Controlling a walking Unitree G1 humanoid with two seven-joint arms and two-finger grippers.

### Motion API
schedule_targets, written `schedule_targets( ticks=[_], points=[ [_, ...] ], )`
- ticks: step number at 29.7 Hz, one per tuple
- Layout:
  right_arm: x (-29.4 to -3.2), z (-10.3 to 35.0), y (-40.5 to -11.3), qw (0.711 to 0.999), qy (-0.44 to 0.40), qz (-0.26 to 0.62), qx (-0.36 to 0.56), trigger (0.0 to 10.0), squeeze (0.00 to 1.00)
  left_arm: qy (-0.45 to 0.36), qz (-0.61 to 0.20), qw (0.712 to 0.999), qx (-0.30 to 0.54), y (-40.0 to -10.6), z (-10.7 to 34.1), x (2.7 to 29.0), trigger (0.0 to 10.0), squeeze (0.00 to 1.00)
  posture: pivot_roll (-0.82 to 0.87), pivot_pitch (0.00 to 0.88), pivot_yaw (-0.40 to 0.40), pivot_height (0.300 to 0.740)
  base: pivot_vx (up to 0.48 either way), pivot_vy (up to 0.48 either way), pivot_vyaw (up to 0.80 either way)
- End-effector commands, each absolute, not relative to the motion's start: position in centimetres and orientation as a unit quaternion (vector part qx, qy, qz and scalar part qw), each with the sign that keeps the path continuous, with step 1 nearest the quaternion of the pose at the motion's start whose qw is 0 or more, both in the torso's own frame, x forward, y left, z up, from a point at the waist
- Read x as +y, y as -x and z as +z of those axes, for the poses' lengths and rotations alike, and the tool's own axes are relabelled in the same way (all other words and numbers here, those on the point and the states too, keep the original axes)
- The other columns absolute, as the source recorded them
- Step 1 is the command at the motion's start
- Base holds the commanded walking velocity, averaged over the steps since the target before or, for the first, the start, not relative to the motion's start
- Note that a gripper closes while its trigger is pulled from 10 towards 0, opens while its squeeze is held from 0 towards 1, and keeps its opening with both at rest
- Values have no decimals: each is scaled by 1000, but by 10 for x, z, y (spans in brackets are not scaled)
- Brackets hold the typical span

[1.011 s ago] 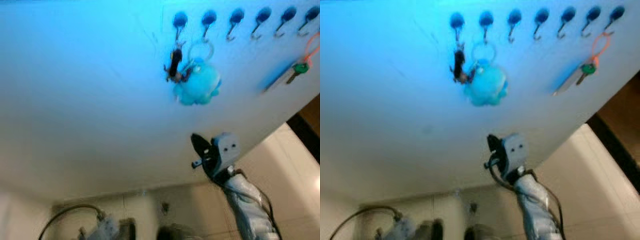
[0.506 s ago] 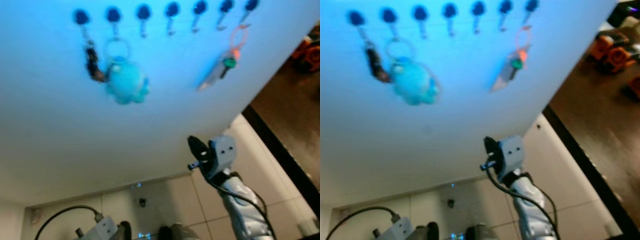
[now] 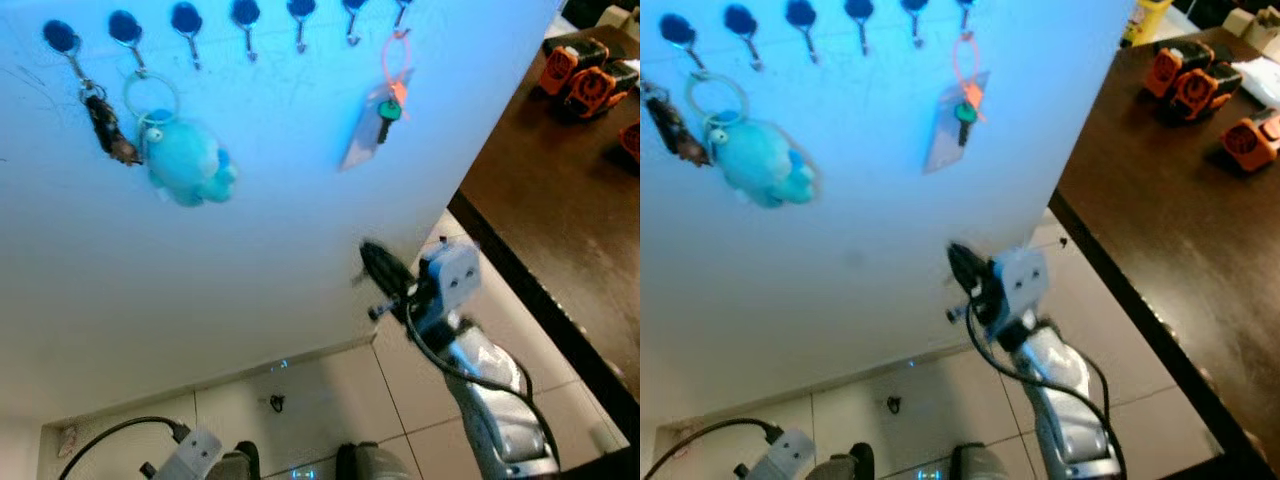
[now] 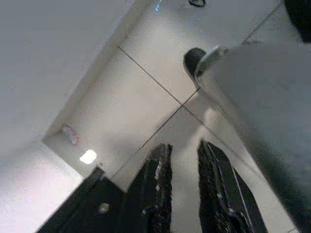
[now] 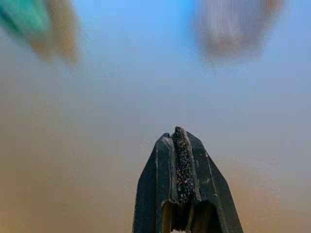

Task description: Hang keys on a hook

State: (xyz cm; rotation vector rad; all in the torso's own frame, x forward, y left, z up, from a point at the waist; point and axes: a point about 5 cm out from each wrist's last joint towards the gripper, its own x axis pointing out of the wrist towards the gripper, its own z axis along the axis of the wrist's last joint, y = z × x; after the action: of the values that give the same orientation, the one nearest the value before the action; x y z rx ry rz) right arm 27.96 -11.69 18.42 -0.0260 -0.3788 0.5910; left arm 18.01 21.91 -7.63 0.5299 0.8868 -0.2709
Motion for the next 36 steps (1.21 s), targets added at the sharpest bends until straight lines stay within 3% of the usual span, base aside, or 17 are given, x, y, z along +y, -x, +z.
schedule_targets(
  ticks=[1, 3, 11, 12, 15, 16, 30, 36],
  points=[
    [-111, 193, -275, 929, 4, 317, -191, 10000, 0, -228, -117, 874, 413, -181, -74, 224, 10000, 0, -152, 163, 66, 740, 0, 0, 0],
    [-111, 193, -275, 929, 4, 317, -191, 10000, 0, -228, -117, 874, 413, -181, -74, 224, 10000, 0, -152, 163, 66, 740, 0, 0, 0],
    [-105, 262, -276, 894, 76, 301, -323, 10000, 0, -190, -125, 911, 344, -221, -53, 206, 10000, 0, -150, 162, 74, 740, 0, 0, 0],
    [-99, 283, -272, 876, 112, 296, -365, 10000, 0, -178, -138, 922, 314, -240, -41, 194, 10000, 0, -152, 164, 90, 740, 0, 0, 0],
    [-98, 291, -270, 867, 134, 289, -382, 10000, 0, -176, -146, 926, 302, -247, -37, 189, 10000, 0, -152, 164, 90, 740, 0, 0, 0],
    [-96, 306, -268, 847, 180, 268, -422, 10000, 0, -179, -165, 928, 281, -255, -30, 180, 10000, 0, -153, 162, 100, 740, 0, 0, 0],
    [-88, 321, -285, 846, 181, 212, -455, 10000, 0, -179, -184, 929, 266, -255, -28, 172, 10000, 0, -143, 166, 111, 740, 0, 0, 0],
    [-75, 329, -288, 824, 200, 204, -490, 10000, 0, -179, -187, 929, 265, -252, -30, 170, 10000, 0, -126, 164, 109, 740, 0, 0, 0]
  ],
)
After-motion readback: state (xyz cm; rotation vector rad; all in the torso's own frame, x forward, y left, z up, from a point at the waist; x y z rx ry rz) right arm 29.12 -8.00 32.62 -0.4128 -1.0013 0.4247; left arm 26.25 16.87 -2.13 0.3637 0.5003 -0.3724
